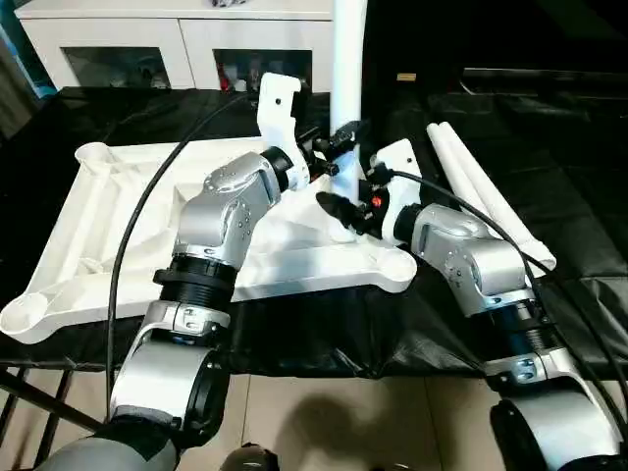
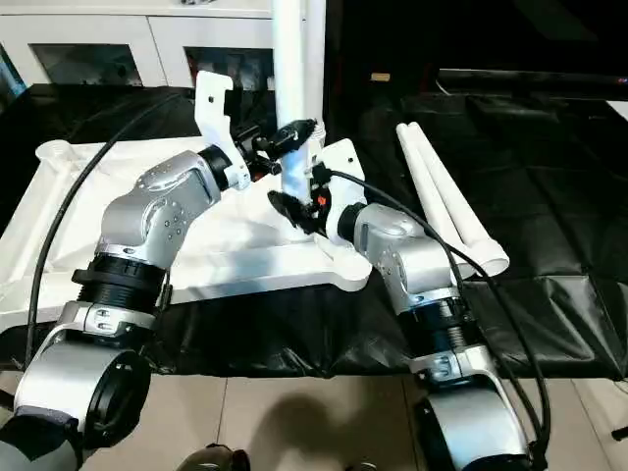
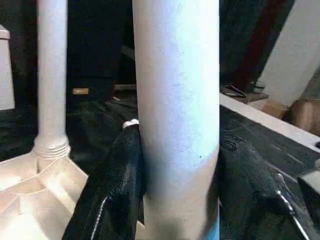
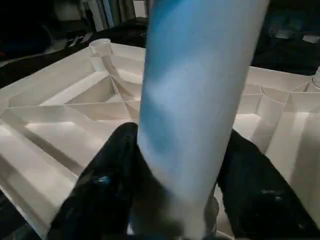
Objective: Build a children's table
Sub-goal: Insert table leg to table base
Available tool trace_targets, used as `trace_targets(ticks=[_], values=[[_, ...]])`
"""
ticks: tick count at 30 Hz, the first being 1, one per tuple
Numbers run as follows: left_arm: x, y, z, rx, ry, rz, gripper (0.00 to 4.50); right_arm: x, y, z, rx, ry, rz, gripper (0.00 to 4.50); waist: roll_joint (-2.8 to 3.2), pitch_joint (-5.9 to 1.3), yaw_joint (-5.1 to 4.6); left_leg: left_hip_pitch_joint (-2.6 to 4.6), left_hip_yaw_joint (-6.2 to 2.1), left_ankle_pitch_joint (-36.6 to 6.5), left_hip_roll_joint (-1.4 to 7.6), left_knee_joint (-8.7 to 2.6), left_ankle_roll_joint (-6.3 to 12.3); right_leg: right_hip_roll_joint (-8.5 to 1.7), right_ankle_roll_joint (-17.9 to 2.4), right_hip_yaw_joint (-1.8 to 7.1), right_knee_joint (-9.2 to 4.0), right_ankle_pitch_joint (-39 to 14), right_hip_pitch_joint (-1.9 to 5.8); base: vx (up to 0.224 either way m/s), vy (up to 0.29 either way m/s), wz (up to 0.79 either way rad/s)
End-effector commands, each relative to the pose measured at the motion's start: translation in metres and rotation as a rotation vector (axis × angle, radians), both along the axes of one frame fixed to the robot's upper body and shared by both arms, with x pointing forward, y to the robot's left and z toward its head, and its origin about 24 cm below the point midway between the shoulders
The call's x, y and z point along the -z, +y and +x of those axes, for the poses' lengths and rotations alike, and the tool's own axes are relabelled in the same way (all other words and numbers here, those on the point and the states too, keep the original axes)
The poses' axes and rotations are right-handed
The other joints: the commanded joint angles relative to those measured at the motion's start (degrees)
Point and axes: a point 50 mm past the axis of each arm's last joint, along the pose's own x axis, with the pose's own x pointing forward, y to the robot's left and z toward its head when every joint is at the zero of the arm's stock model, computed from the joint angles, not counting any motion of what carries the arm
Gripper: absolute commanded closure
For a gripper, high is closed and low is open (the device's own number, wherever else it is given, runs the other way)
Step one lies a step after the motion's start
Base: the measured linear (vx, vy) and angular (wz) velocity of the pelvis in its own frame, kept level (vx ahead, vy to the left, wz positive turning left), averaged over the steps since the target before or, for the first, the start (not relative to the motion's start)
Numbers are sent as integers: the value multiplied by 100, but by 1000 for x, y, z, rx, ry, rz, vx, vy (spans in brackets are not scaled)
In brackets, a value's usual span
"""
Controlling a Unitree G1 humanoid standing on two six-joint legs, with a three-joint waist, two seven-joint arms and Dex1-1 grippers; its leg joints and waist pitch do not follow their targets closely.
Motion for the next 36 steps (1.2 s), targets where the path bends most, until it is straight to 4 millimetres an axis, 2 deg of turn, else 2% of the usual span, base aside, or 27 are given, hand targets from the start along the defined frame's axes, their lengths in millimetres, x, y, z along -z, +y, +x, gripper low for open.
trace_targets(ticks=[1, 3, 5, 7, 8, 9, 10, 11, 12, 13, 14, 16, 17, 18, 20, 21, 23, 24, 25, 26, 28, 31, 35, 36], values=[[-3, -1, -1, -15, -25, 19, 260, -7, 6, 0, -32, -16, 38, 243, -87, -522, -6, 173, -161, -470, 320, -343, 312, -379, -1342, 264, -293, -365, 306, 0, 0, 0], [-3, 1, 0, -34, -26, 20, 260, -7, 6, -1, -45, -14, 54, 251, -98, -521, -2, 175, -158, -495, 318, -342, 307, -380, -1345, 265, -296, -372, 308, 0, 0, 0], [-3, 2, 0, -41, -24, 16, 260, -6, 5, -2, -59, -13, 68, 257, -78, -518, 0, 173, -162, -543, 318, -346, 290, -382, -1330, 264, -306, -421, 310, 0, 0, 0], [-3, 3, 0, -40, -5, 1, 260, -6, 2, -5, -102, -14, 103, 257, -84, -523, 3, 167, -162, -537, 315, -340, 289, -383, -1344, 265, -296, -344, 322, 0, 0, 0], [-3, 3, 0, -34, -1, 3, 225, -6, 1, -6, -109, -15, 107, 258, -89, -525, 10, 171, -160, -547, 316, -338, 294, -387, -1349, 265, -293, -331, 324, 0, 0, 0], [-2, 3, -1, -19, 4, 6, 225, -6, 1, -7, -123, -17, 115, 258, -90, -527, 11, 164, -161, -500, 315, -334, 316, -385, -1367, 264, -284, -282, 325, 0, 0, 0], [-2, 3, -2, -5, 5, 1, 204, -7, 0, -7, -134, -18, 121, 259, -31, -530, 23, 164, -168, -488, 310, -328, 314, -389, -1379, 261, -277, -269, 322, 0, 0, 0], [-2, 2, -3, 18, 12, -16, 187, -7, -1, -9, -154, -20, 130, 259, -63, -525, 11, 161, -165, -517, 311, -331, 332, -377, -1376, 260, -292, -262, 323, 0, 0, 0], [-3, 3, -3, 37, 20, -49, 184, -7, -3, -11, -186, -24, 141, 259, -47, -528, 19, 166, -161, -547, 307, -329, 338, -381, -1399, 256, -296, -270, 329, 0, 0, 0], [-4, 5, -4, 86, 53, -132, 179, -9, -7, -17, -258, -31, 162, 259, -43, -530, 22, 163, -160, -559, 304, -322, 336, -378, -1419, 254, -287, -246, 336, 0, 0, 0], [-5, 6, -4, 140, 78, -190, 169, -9, -10, -20, -298, -33, 166, 259, -77, -533, 33, 150, -156, -537, 308, -315, 396, -381, -1489, 248, -268, -119, 353, 0, 0, 0], [-6, 7, -6, 194, 98, -233, 156, -10, -13, -23, -339, -33, 164, 259, -73, -536, 51, 155, -150, -508, 303, -304, 427, -377, -1544, 239, -256, -111, 349, 0, 0, 0], [-4, 10, -10, 348, 154, -303, 145, -10, -19, -31, -435, -27, 141, 259, -101, -522, 46, 151, -146, -534, 307, -307, 456, -359, -1561, 237, -272, -200, 334, 0, 0, 0], [-4, 10, -10, 354, 155, -305, 145, -10, -19, -31, -439, -27, 141, 259, -82, -518, 86, 157, -139, -538, 301, -300, 451, -365, -1538, 235, -270, -376, 341, 0, 0, 0], [-4, 11, -13, 426, 163, -316, 145, -11, -23, -36, -492, -16, 150, 259, -73, -496, 70, 148, -153, -692, 313, -314, 401, -373, -1500, 238, -301, -640, 322, 0, 0, 0], [-4, 12, -15, 461, 166, -311, 145, -13, -25, -39, -530, -1, 175, 259, -55, -495, 83, 168, -156, -772, 317, -316, 371, -383, -1477, 242, -319, -792, 325, 0, 0, 0], [-7, 14, -20, 551, 170, -337, 162, -17, -30, -44, -591, 24, 219, 259, -56, -497, 97, 168, -161, -826, 334, -321, 357, -377, -1476, 244, -319, -839, 319, 0, 0, 0], [-8, 15, -21, 560, 170, -344, 179, -17, -30, -44, -594, 25, 221, 259, -26, -500, 97, 162, -162, -837, 328, -320, 331, -371, -1483, 242, -320, -814, 317, 0, 0, 0], [-12, 16, -25, 621, 164, -386, 179, -17, -33, -48, -631, 41, 220, 259, -35, -506, 107, 173, -165, -838, 332, -322, 300, -371, -1514, 237, -308, -767, 314, 0, 0, 0], [-14, 16, -26, 646, 160, -398, 182, -17, -34, -49, -649, 51, 220, 259, -12, -504, 113, 173, -167, -854, 333, -321, 286, -374, -1531, 238, -306, -768, 312, 0, 0, 0], [-15, 15, -27, 661, 158, -385, 193, -17, -36, -51, -672, 66, 222, 259, -38, -503, 129, 175, -164, -875, 338, -323, 256, -373, -1547, 241, -307, -748, 311, 0, 0, 0], [-13, 13, -26, 648, 150, -355, 229, -17, -38, -52, -683, 75, 221, 259, -38, -505, 176, 175, -171, -860, 338, -323, 228, -388, -1478, 251, -324, -810, 308, 0, 0, 0], [-12, 10, -22, 577, 157, -332, 254, -15, -34, -51, -646, 49, 185, 259, -45, -515, 179, 169, -175, -793, 334, -319, 203, -391, -1460, 250, -312, -692, 315, 0, 0, 0], [-10, 8, -21, 550, 150, -292, 260, -14, -33, -49, -617, 58, 176, 259, -62, -519, 178, 167, -176, -769, 333, -321, 209, -389, -1443, 249, -312, -684, 317, 0, 0, 0]])
